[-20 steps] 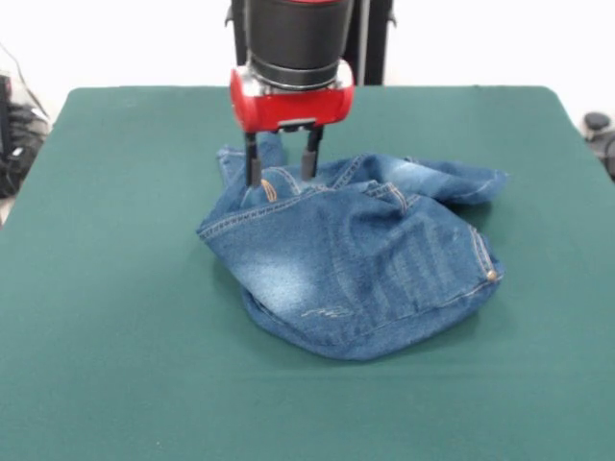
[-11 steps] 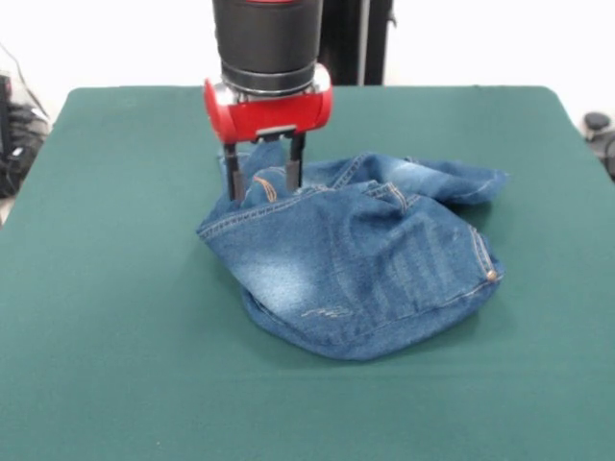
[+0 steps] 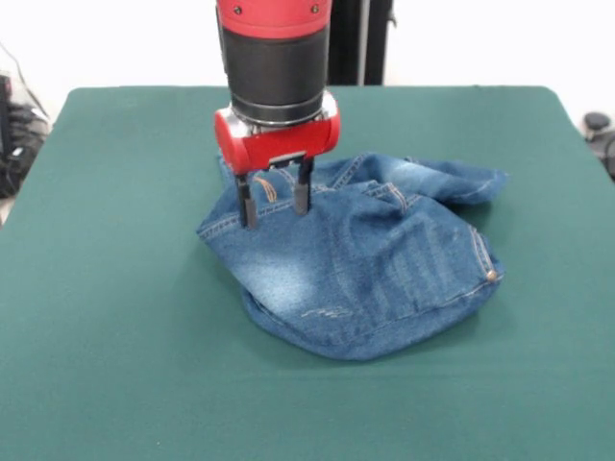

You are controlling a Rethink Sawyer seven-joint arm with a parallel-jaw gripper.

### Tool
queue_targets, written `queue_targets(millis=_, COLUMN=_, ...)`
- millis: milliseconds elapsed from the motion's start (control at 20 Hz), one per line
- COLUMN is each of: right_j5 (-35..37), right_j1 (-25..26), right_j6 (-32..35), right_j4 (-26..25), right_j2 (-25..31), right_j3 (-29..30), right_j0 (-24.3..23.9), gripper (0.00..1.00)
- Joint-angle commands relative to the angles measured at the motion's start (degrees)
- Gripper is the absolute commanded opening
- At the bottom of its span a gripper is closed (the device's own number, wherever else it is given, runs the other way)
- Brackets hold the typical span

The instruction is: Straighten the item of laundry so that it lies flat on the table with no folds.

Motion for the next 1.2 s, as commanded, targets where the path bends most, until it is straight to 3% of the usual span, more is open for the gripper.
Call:
queue_targets(millis=50, right_j5=5.1, right_j1=0.7, right_j6=-19.3, right_j4=-5.4, right_j2=5.6, right_j3=-2.8, right_j0=2.1, gripper=1.00)
queue_targets(millis=800, right_j5=8.4, right_j1=-0.3, right_j6=-18.5, right_j4=-8.2, right_j2=5.5, right_j3=-4.0, right_j0=2.7, gripper=1.00)
queue_targets(millis=1200, right_j5=14.2, right_j1=-1.1, right_j6=-19.4, right_j4=-7.3, right_j2=5.0, right_j3=-4.6, right_j0=3.2, gripper=1.00)
